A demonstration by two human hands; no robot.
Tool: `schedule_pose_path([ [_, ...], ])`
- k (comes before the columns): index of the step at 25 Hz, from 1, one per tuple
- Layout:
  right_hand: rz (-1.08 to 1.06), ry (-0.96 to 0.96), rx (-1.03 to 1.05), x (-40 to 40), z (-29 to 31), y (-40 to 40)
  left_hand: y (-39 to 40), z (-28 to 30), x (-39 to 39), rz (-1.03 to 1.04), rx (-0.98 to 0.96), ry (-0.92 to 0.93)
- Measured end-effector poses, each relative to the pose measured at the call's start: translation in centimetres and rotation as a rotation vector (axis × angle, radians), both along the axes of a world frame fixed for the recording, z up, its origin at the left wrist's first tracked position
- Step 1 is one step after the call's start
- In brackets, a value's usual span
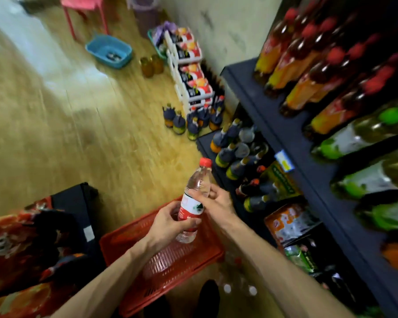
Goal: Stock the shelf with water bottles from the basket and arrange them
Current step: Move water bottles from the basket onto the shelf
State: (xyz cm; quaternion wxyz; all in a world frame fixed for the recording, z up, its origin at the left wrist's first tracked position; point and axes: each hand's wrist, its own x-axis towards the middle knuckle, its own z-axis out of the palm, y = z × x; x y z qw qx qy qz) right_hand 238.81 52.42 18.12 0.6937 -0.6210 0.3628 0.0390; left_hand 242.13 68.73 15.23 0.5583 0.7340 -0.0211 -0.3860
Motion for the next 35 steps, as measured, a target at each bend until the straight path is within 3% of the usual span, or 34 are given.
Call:
schedule_pose_path([
  [11,-0.142,-0.317,-0.33,0.4,27.2,-9.3,-10.7,23.5,4.6,-0.218,-0.154,-0.268],
  [27,-0.464,-0.617,-0.601,-4.5,54.7,-17.1,-22.4,51.1,4.6,-0.408,-0.513,-0.633],
  [35,-0.677,-0.573,-0.856,-8.5,61.2,-21.7,-29.4,59.6,2.9,-0.579,-0.334,-1.07],
])
